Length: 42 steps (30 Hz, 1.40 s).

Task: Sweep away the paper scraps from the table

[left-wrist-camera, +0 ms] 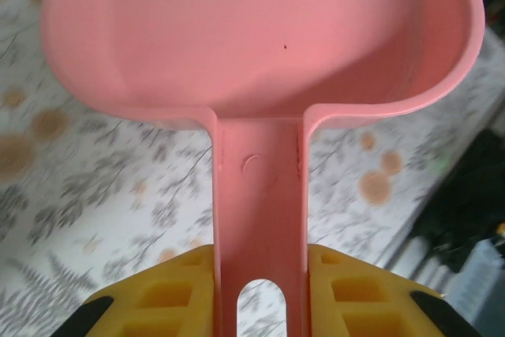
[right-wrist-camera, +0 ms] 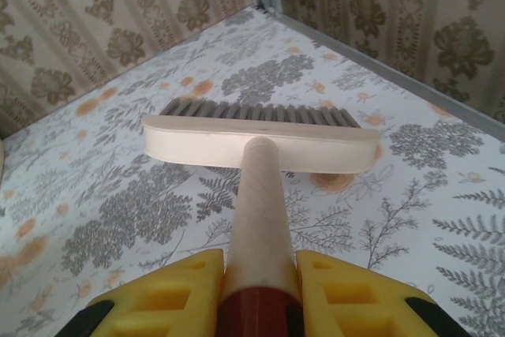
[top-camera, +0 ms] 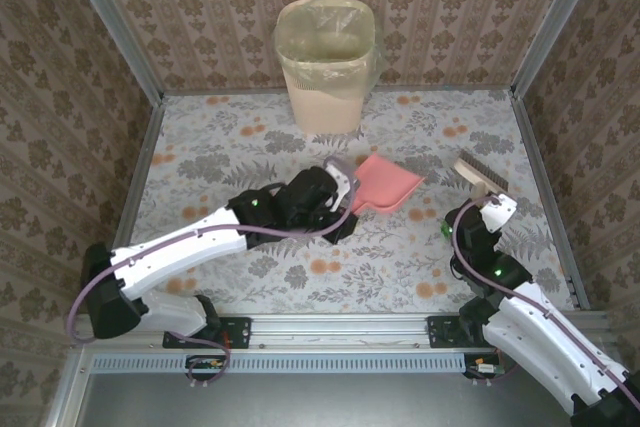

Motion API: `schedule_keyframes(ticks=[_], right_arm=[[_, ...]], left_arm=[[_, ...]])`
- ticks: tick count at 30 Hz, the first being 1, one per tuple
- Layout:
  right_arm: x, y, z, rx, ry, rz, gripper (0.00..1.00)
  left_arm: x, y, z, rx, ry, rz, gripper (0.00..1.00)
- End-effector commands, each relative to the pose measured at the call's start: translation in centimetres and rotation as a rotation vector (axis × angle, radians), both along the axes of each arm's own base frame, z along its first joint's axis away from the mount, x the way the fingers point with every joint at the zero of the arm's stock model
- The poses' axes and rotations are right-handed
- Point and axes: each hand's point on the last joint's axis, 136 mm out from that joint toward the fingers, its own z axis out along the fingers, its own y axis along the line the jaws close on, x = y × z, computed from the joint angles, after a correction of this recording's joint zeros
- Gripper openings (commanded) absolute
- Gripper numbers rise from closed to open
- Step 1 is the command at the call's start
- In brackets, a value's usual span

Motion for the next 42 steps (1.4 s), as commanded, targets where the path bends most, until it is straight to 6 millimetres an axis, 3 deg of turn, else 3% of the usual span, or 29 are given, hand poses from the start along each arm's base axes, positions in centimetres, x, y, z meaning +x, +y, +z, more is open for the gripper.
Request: schedule_keyframes(ticks=[1,8,17,21,34,42], right_arm=[[-1.1,-1.9,1.6,0.012,-0.047,-0.127,0.00],[-2.3,-3.2,2.0,0.015,-0.012,-0.228,0.00],[-4.3,-4.1,5.8,0.012,0.180,-0.386,0.00],[-5.1,-4.0,6.1,0.024,0.287,-0.413,0.00],[-6.1,-0.8,1.3,0.344,0.393,-0.286,0.00],[-5.8,4.9,-2.0,0.638,0.494,-0.166,0.00]], left_arm=[[0.4,2.2,-0.6,0.004,-0.083,0.038,0.00],[-0.6,4.3,-6.1,0.100,-0.102,0.020,0.00],[-2.8,1.9,-11.4,0.238,-0.149,-0.146,0.00],[-3.6,1.5,-13.3,0.317,-0.143,-0.188,0.00],[-4.8,1.0,-14.9,0.377,-0.140,-0.254,0.00],[-5.1,0.4,-15.7,0.395,-0.127,-0.276,0.00]])
